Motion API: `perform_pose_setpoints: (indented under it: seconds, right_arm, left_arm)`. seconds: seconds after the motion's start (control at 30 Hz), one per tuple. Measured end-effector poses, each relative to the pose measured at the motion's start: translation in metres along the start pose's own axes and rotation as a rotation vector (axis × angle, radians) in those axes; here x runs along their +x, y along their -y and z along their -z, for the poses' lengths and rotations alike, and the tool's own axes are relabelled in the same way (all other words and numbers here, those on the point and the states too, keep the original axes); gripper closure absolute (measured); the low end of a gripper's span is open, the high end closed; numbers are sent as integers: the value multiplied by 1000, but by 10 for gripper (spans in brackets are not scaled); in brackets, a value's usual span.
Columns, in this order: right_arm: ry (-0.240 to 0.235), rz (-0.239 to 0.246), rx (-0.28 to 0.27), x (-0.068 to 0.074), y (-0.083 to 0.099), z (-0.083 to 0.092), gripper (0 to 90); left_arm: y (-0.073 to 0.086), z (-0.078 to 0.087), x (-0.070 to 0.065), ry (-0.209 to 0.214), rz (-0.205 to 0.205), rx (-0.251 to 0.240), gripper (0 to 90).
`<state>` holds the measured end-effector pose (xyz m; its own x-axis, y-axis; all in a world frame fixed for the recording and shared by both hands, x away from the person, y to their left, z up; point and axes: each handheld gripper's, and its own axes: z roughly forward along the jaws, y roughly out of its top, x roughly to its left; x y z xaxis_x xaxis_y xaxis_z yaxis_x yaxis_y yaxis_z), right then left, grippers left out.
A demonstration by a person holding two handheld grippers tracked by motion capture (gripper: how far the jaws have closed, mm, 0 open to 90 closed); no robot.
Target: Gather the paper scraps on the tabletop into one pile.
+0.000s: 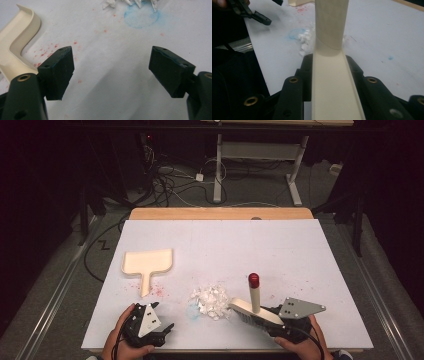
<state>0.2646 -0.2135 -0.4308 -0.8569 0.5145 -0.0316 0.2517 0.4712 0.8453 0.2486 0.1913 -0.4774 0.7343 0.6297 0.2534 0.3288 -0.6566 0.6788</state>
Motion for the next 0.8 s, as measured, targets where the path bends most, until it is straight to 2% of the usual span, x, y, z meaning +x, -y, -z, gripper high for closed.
perform_pose_setpoints:
  seconds: [0.07,0.17,0.37,0.57,0.77,0.8]
  right_arm:
    - [-16,16,-2,5,-3,-8,677]
    - [-6,53,-10,9,-7,-18,677]
    - [1,37,-67,1,-17,-27,677]
    - [14,44,-74,-2,-20,-12,676]
    - [29,7,-112,-11,-17,15,676]
    - [19,-5,-106,-12,-17,18,676]
  left_arm:
    - [0,0,0,1,0,0,196]
    - [0,-1,0,0,0,-1,196]
    - [1,-1,0,0,-3,3,196]
    - [1,1,0,-6,2,0,196]
    - [1,1,0,-7,1,1,196]
    - [1,1,0,-8,1,2,196]
